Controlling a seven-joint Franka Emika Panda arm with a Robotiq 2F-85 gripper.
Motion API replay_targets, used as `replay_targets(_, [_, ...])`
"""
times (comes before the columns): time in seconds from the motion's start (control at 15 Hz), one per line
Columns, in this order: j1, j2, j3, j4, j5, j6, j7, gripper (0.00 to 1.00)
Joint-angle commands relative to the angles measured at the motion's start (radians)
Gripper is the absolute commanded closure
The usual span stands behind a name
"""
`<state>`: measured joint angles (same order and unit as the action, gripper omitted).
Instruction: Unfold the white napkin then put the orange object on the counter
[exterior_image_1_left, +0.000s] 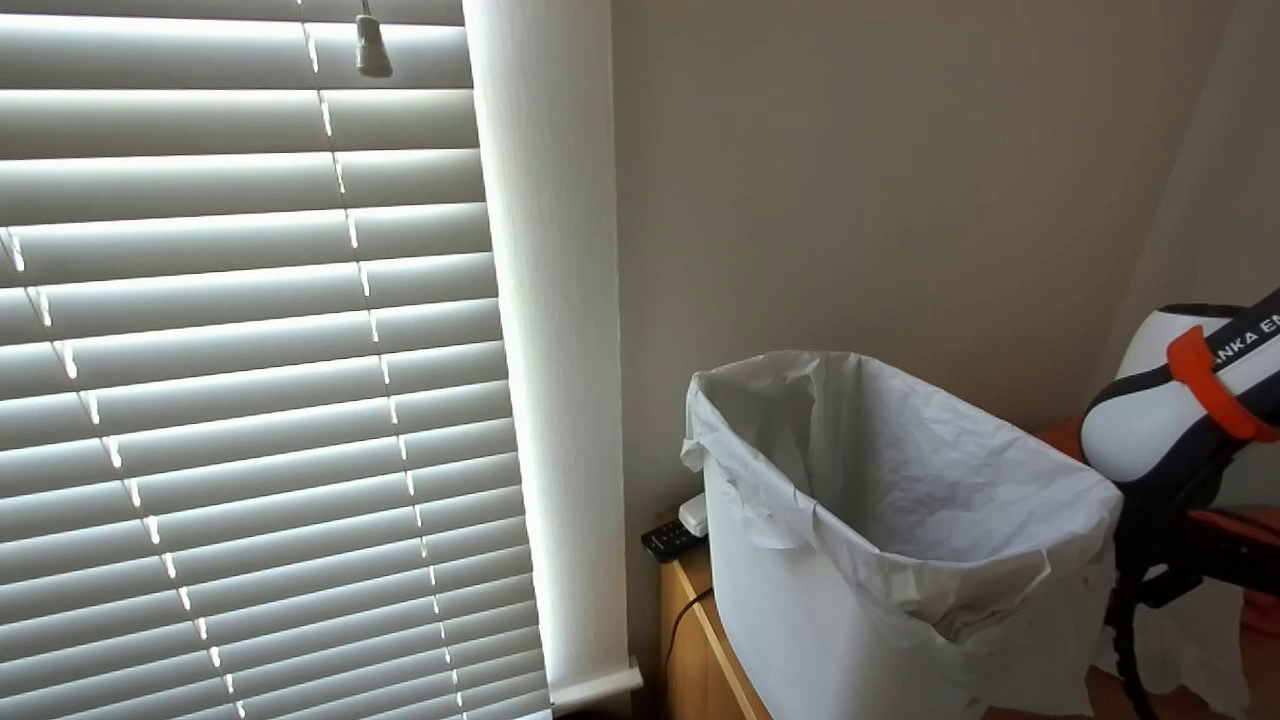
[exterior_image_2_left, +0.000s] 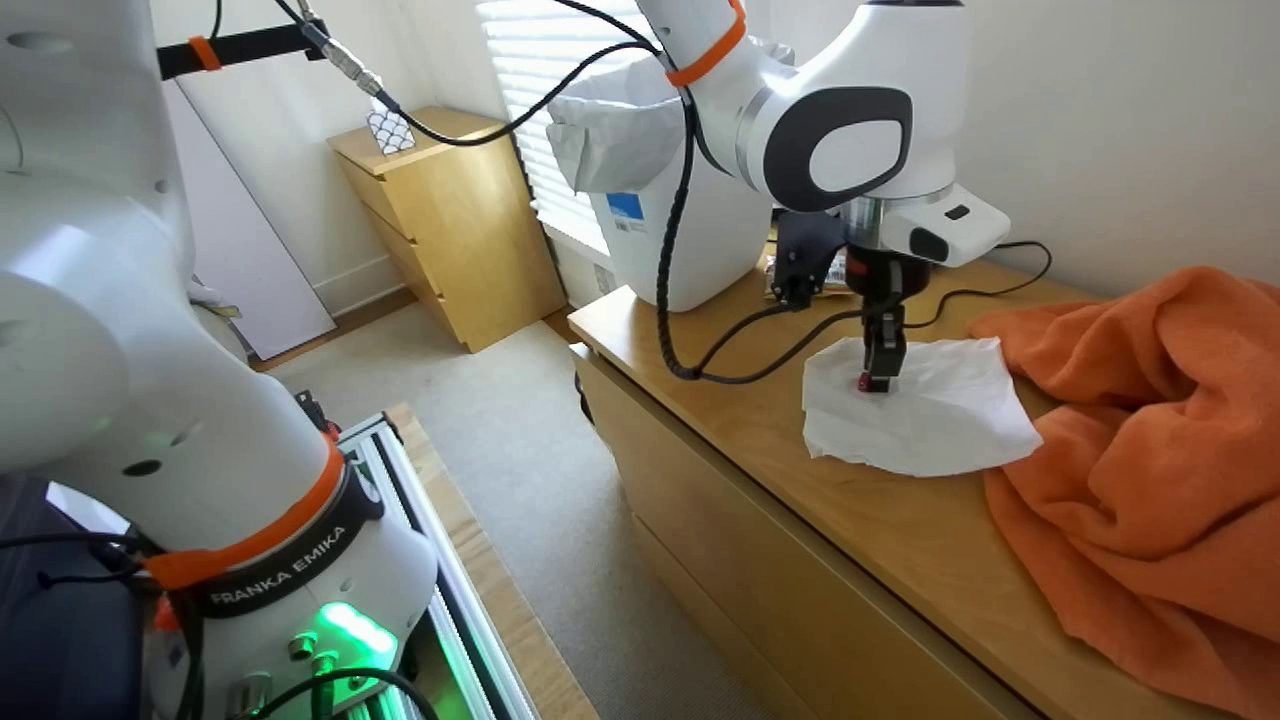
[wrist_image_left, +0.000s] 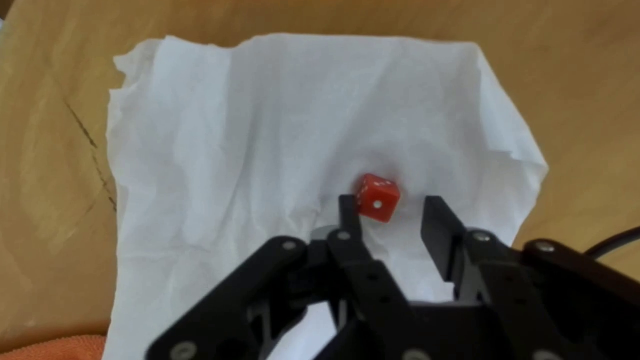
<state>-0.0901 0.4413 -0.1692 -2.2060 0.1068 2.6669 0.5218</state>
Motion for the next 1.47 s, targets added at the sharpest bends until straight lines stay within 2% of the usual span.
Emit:
replay_targets(0.0, [0.005, 0.017, -0.008, 0.017, 0.033, -0.022, -0.026, 0.83])
replay_targets(0.07, [0.005, 0.018, -0.008, 0.018, 0.033, -0.023, -0.027, 0.84])
replay_targets(0.13, [0.006, 0.017, -0.010, 0.017, 0.031, -0.022, -0.025, 0.97])
replay_targets(0.2, [0.007, 0.015, -0.012, 0.016, 0.030, -0.022, -0.025, 1.00])
replay_targets(0.27, [0.008, 0.009, -0.013, 0.013, 0.030, -0.024, -0.023, 0.96])
replay_targets(0.73, [0.043, -0.085, -0.029, -0.032, -0.003, -0.013, -0.015, 0.96])
replay_targets(1.07, [0.072, -0.150, 0.006, -0.078, 0.002, -0.008, -0.040, 0.96])
replay_targets(1.4, [0.103, -0.157, 0.048, -0.125, -0.013, -0.002, -0.084, 0.96])
